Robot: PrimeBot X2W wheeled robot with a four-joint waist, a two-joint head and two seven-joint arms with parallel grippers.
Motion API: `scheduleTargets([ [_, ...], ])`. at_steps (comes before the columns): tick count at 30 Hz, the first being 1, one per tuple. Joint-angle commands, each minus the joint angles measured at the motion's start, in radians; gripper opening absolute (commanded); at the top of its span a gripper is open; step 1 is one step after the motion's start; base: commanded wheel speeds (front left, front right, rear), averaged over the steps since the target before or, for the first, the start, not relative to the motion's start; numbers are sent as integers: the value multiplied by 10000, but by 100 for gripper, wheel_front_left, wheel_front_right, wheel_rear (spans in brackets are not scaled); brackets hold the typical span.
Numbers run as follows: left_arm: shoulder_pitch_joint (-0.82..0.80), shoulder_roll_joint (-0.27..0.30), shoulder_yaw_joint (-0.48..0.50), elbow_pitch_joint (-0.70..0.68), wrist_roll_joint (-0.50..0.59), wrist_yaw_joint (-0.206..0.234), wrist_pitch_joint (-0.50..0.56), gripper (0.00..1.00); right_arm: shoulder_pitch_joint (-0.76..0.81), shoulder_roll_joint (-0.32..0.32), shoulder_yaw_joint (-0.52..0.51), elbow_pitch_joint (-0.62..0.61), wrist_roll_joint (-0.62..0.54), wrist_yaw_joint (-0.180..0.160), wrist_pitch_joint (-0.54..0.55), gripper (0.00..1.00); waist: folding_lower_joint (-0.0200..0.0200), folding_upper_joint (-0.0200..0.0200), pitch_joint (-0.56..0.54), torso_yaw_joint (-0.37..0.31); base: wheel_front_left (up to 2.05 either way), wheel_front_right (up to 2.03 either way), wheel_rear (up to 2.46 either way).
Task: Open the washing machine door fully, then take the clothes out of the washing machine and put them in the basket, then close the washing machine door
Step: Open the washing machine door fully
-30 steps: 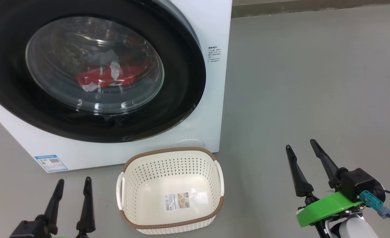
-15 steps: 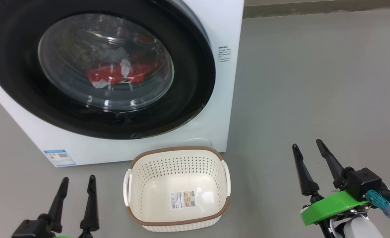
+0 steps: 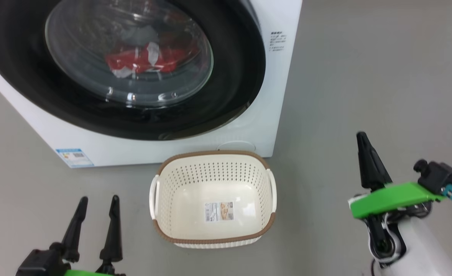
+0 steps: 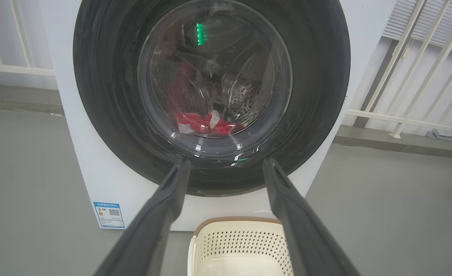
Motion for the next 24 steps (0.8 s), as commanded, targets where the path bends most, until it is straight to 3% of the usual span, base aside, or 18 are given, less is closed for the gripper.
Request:
scheduleTargets([
  [1,-462,154,216,-340,62,-57,-120,100,-683,-31,484,38,843,4,-64,0,0,0,301,185,0,0,0],
  [5,-577,154,147,-451,144,-57,-120,100,-1262,-70,859,143,2554,4,282,0,0,0,596,263,0,0,0],
  [13,-980,154,-60,-979,-106,-57,-120,100,-2863,-737,1184,-201,6029,4,1723,0,0,0,1718,449,0,0,0],
  [24,-1543,154,-238,-1407,-56,-57,-120,100,-5371,-1098,898,152,9305,4,4990,0,0,0,3076,717,0,0,0],
])
